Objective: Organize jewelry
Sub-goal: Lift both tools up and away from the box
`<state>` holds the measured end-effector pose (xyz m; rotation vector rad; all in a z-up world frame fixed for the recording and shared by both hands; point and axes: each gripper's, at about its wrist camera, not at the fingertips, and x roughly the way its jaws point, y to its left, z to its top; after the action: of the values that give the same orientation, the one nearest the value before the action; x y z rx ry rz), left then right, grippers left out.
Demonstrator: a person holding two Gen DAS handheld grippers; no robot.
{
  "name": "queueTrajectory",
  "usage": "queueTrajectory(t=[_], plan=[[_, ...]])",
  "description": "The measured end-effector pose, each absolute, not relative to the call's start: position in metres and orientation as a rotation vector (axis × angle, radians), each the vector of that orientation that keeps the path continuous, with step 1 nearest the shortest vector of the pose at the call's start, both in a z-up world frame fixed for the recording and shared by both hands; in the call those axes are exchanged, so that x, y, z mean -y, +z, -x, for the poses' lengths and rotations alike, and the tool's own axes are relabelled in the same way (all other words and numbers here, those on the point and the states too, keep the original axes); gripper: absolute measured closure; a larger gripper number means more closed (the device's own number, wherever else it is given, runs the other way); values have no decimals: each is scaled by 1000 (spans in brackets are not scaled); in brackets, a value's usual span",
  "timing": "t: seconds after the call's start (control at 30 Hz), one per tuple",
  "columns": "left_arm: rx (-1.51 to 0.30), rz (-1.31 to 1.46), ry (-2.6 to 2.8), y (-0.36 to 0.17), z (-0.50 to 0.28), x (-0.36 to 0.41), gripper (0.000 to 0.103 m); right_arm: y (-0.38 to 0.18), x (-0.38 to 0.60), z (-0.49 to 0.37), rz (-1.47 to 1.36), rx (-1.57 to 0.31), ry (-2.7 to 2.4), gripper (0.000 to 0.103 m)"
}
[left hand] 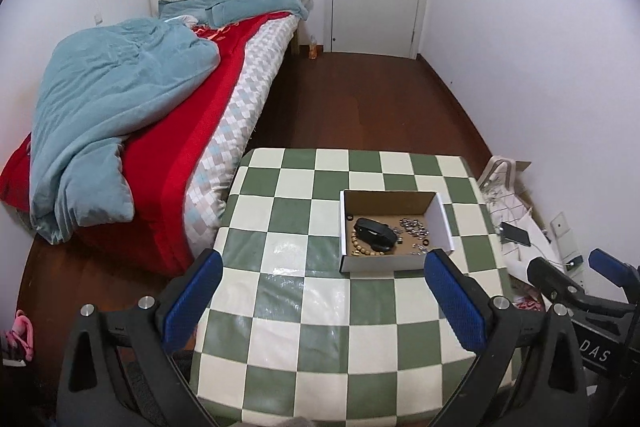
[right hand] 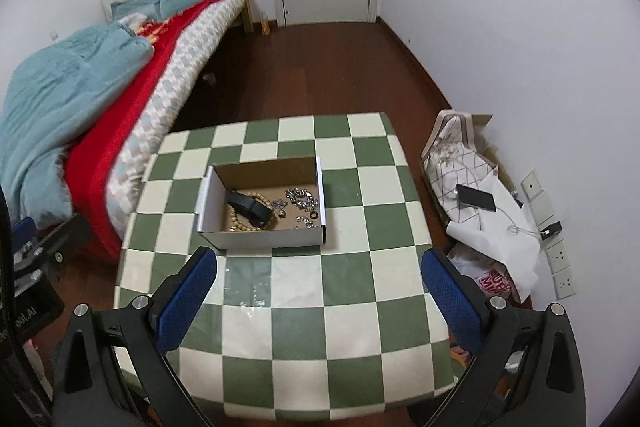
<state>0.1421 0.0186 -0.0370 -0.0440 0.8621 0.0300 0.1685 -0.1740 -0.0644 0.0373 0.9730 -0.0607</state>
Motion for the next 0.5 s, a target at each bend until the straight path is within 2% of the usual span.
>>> queueTrajectory(t=[0.5], plan=[[-839, 76, 2, 19, -112, -21, 0, 17, 174, -124, -14, -902, -65, 0]])
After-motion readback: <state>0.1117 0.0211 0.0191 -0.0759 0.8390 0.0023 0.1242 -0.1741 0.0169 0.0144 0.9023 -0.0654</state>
